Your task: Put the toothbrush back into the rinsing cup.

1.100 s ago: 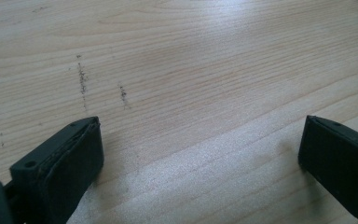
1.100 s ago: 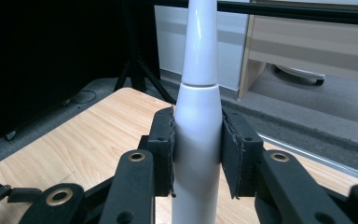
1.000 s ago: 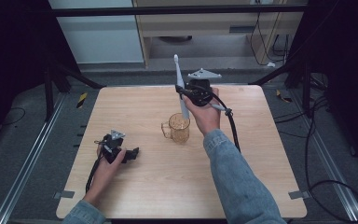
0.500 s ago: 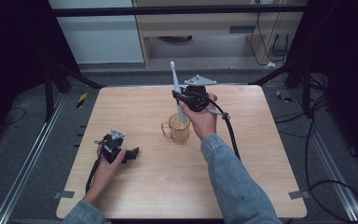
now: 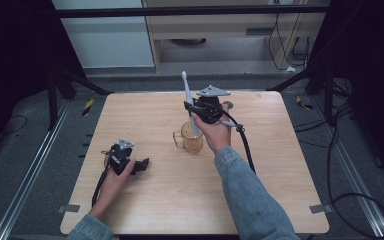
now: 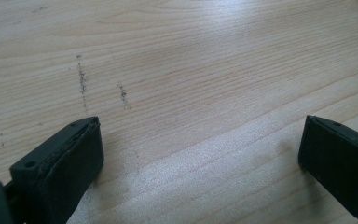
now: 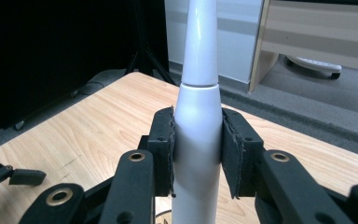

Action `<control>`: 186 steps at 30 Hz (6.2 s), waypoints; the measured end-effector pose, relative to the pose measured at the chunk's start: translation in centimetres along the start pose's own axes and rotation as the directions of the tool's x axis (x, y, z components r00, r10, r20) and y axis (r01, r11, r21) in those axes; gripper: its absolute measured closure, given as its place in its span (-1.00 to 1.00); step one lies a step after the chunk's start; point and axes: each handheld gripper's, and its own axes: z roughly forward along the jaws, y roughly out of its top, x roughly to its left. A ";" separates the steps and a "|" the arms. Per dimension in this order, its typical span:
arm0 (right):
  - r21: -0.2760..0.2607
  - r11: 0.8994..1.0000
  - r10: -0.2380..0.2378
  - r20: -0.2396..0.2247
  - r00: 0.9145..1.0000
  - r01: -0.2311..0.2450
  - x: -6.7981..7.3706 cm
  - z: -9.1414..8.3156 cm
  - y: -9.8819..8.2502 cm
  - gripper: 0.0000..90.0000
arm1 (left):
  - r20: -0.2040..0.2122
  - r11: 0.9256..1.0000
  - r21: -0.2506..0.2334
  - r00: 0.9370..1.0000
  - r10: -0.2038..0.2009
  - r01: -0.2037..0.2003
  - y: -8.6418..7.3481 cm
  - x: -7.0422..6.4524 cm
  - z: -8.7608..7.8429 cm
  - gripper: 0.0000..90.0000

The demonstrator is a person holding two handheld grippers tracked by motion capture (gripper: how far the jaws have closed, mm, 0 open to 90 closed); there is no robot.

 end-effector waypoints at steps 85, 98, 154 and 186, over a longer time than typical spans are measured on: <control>0.106 0.994 0.008 0.016 1.000 -0.010 0.8 1.5 -4.4 0.49 | 0.003 1.000 0.000 1.000 0.003 -0.003 0.0 0.0 0.0 -1.00; 0.114 0.993 0.004 0.009 1.000 -0.005 1.0 1.7 -4.6 0.49 | 0.003 1.000 0.000 1.000 0.002 -0.002 0.0 0.0 0.0 -1.00; 0.160 0.987 0.015 0.008 1.000 -0.016 0.8 2.3 -5.0 0.48 | 0.003 1.000 0.000 1.000 0.002 -0.002 0.0 0.0 0.0 -1.00; 0.175 0.983 0.043 0.029 0.999 -0.047 0.1 2.8 -4.8 0.45 | 0.003 1.000 -0.001 1.000 0.002 -0.002 0.0 0.0 0.0 -1.00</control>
